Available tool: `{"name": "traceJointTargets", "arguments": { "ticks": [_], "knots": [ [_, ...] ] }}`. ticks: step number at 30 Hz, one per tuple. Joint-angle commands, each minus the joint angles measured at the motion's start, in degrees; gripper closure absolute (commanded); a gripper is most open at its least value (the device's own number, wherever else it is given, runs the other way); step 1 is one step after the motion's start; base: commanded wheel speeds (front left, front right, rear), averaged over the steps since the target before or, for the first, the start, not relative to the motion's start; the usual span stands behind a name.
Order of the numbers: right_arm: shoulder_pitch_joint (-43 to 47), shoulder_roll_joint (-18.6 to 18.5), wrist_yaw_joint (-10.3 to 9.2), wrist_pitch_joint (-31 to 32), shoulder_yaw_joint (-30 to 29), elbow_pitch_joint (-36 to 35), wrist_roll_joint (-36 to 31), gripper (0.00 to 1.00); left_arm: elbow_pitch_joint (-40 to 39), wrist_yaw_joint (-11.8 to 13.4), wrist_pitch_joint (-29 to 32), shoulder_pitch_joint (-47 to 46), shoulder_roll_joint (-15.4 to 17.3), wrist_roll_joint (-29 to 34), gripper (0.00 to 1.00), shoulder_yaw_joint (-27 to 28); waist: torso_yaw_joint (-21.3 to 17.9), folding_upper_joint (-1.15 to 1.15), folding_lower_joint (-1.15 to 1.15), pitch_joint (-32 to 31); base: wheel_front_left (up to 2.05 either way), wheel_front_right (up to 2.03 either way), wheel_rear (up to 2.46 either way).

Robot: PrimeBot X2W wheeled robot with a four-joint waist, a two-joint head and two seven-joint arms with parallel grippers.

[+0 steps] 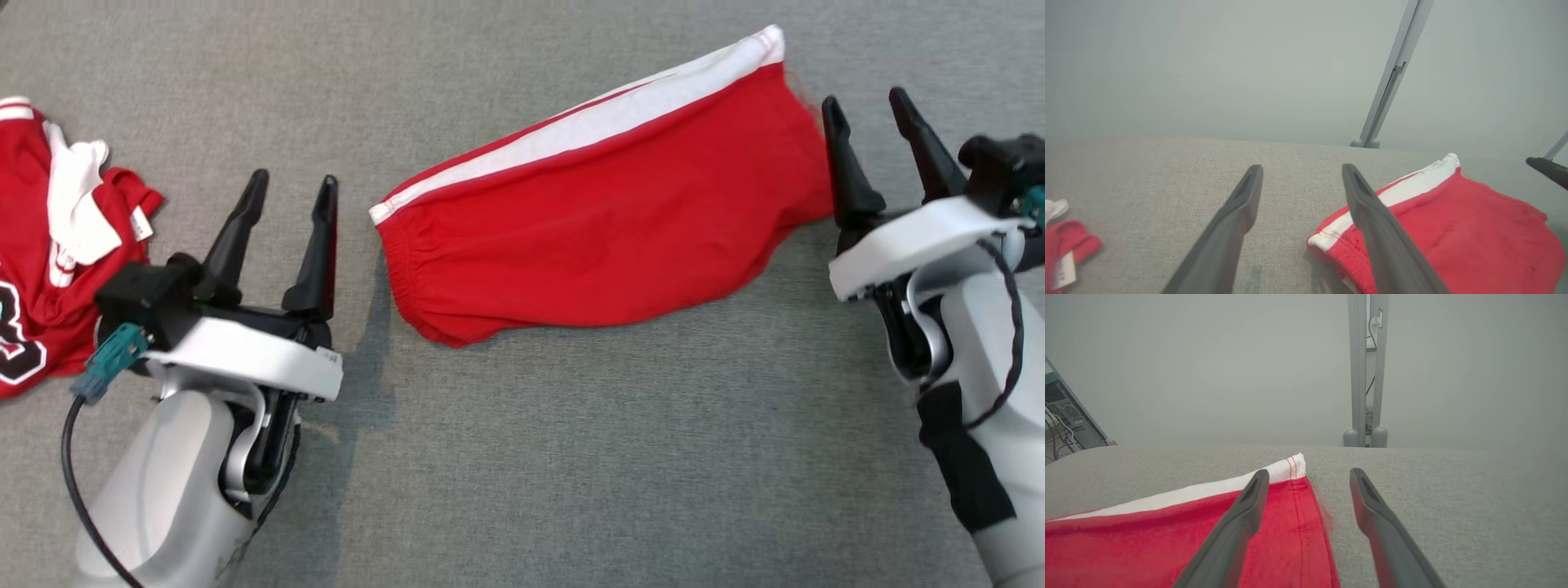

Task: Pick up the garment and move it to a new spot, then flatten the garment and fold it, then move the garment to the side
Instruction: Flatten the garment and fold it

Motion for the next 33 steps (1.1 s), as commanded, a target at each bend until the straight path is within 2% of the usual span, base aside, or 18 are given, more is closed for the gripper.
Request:
{"name": "traceJointTargets", "arguments": {
  "ticks": [1, 8, 16, 23, 30, 33],
  "knots": [
    [2.59, -0.35, 0.01, -0.48, -0.76, -2.66, -1.46, 0.00, -1.44, 0.89, -0.38, 1.63, 0.74, 1.32, 0.00, 1.07, -1.52, 0.00, 0.00, -1.60, 0.00, 0.00, 0.00],
    [13.85, 1.26, 0.01, -0.49, -4.84, -13.52, -6.67, 0.00, -7.12, 2.37, -0.43, 8.57, 2.18, 5.91, 0.00, 3.84, -3.35, 0.00, 0.00, -4.38, 0.00, 0.00, 0.00],
    [21.46, 3.11, 0.01, 0.92, -7.69, -19.93, -9.46, 0.00, -7.74, 2.99, -0.45, 12.86, 2.69, 6.51, 0.00, 4.80, -3.76, 0.00, 0.00, -5.94, 0.00, 0.00, 0.00],
    [23.55, 4.00, 0.01, 2.80, -9.14, -22.39, -10.06, 0.00, -7.25, 2.87, -0.45, 12.72, 2.30, 6.58, 0.00, 4.37, -2.84, 0.00, 0.00, -6.71, 0.00, 0.00, 0.00],
    [21.42, 2.30, 0.01, 5.29, -9.58, -22.26, -10.48, 0.00, -7.03, 2.32, -0.35, 10.82, 1.83, 6.80, 0.00, 3.47, -0.96, 0.00, 0.00, -5.94, 0.00, 0.00, 0.00],
    [18.47, 0.97, 0.01, 6.54, -8.93, -19.78, -10.53, 0.00, -7.08, 2.17, -0.36, 9.66, 1.41, 7.10, 0.00, 3.08, 0.05, 0.00, 0.00, -4.56, 0.00, 0.00, 0.00]
  ]
}}
